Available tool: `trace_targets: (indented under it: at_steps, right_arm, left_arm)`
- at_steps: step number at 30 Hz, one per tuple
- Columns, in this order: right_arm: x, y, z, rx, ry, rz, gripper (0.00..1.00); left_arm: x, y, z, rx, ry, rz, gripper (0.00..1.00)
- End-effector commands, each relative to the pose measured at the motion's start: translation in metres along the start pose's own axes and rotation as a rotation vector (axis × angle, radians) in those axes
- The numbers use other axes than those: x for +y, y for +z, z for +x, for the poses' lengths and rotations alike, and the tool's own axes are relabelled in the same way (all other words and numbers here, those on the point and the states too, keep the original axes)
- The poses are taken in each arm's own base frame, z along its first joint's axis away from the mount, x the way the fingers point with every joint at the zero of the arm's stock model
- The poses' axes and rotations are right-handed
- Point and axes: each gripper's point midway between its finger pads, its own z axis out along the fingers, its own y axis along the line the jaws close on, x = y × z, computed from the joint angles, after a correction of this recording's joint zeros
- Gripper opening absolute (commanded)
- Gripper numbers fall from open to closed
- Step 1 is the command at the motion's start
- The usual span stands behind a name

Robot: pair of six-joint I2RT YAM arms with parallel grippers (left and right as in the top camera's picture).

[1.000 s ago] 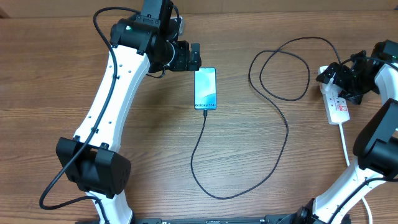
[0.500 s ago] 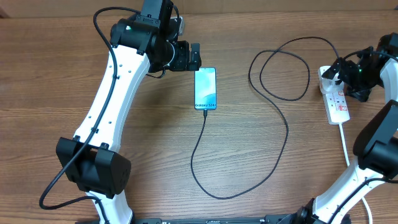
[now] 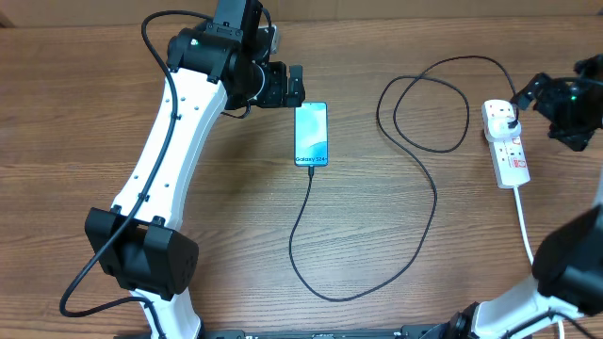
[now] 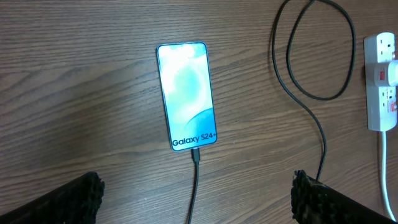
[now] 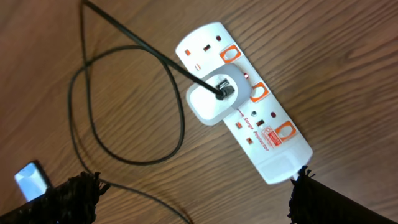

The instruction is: Plug charger to phone and switch on socket

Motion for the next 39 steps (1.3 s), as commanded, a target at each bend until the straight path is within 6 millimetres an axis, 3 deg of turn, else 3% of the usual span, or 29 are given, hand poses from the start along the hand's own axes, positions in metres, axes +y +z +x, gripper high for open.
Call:
trace_targets:
  at_steps: [1, 28, 39]
  right_arm:
    - [0.012, -0.029, -0.006, -0.069, -0.001, -0.024, 1.00]
    - [0.012, -0.031, -0.001, -0.053, 0.002, -0.022, 1.00]
    - [0.012, -0.031, -0.001, -0.053, 0.002, -0.022, 1.00]
  left_arm:
    - [-0.002, -0.006, -0.004, -0.020, 0.023, 0.000, 1.00]
    - [-0.001, -0.006, -0.003, -0.020, 0.026, -0.002, 1.00]
    - [0.023, -0.008, -0.010, -0.057, 0.042, -0.148, 1.00]
